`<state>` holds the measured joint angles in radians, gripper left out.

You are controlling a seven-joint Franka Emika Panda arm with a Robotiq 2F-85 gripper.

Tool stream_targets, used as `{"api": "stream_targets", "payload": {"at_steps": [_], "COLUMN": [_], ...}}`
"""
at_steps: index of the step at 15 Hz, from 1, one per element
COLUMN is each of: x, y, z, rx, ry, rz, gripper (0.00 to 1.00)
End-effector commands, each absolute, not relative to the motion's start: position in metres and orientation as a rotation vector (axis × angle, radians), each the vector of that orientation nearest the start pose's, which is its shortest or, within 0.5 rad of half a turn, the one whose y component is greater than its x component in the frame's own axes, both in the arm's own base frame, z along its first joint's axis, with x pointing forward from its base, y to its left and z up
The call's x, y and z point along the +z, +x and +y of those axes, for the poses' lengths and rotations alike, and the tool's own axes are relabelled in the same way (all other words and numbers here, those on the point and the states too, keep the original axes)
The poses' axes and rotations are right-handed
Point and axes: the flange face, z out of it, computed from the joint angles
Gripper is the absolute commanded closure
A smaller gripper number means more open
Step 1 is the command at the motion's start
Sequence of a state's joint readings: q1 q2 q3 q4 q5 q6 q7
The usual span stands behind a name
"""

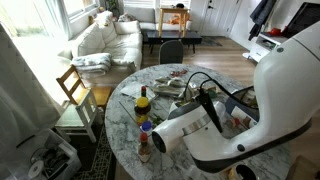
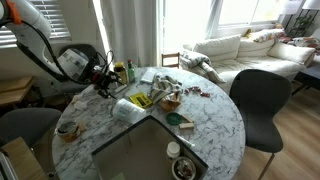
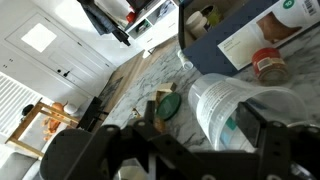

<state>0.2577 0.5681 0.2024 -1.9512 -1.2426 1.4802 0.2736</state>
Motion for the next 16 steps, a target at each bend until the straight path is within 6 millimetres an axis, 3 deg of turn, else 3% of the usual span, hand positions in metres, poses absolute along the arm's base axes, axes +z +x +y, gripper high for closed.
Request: {"api": "stream_targets", "payload": {"at_steps": [1, 5, 10, 13, 15, 16], "x": [0.218, 0.222, 0.196, 0.184, 0.18, 0.179], "y": [0.528, 0.527, 0.522, 0.518, 0.517, 0.517], "z": [0.144, 0.15, 0.151, 0.144, 0.14, 0.138], "rx": [-0.425, -0.41, -0.412, -0.424, -0.428, -0.431], "ry": [1.734, 1.839, 1.926, 1.927, 1.925, 1.925], "rz": [0.71, 0.698, 0.757, 0.765, 0.76, 0.759], "gripper": [0.0, 0.05, 0.13, 0.33, 0.58, 0.64]}}
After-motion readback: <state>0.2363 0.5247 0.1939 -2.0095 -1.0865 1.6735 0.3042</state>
